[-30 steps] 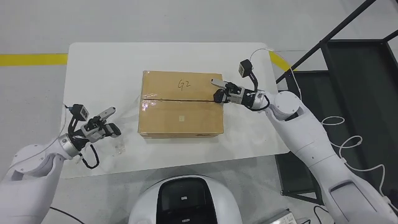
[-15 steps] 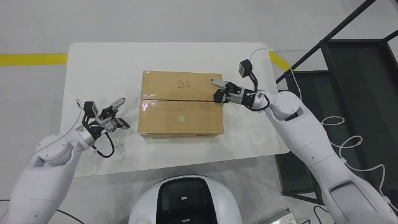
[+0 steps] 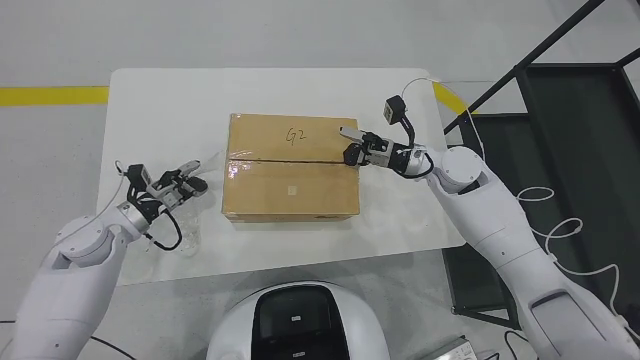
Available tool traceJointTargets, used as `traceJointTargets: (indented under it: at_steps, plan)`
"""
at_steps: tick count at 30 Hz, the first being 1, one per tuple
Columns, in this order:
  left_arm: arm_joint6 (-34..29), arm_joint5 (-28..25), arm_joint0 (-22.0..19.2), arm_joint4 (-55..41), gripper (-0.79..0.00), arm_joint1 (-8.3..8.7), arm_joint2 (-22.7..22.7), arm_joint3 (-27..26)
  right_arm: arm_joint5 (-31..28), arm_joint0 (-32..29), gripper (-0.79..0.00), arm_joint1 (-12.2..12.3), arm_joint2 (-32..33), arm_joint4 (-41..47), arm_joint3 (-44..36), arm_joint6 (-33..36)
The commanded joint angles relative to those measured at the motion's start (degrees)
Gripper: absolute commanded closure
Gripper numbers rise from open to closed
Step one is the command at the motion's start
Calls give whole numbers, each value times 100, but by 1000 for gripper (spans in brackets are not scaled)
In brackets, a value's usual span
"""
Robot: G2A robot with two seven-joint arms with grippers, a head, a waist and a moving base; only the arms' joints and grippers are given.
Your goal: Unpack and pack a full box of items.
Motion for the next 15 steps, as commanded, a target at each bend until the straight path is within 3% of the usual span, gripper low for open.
traceJointTargets:
  at_steps: [1, 7, 15]
  plan:
    - [35, -8, -25, -26, 0, -10, -12, 18, 0, 0, -785, 0, 0, 0, 0, 0]
    - [240, -155, -69, -132, 0, -38, -106, 0, 0, 0, -785, 0, 0, 0, 0, 0]
    - [273, -491, -27, -9, 0, -60, -158, -419, 0, 0, -785, 0, 0, 0, 0, 0]
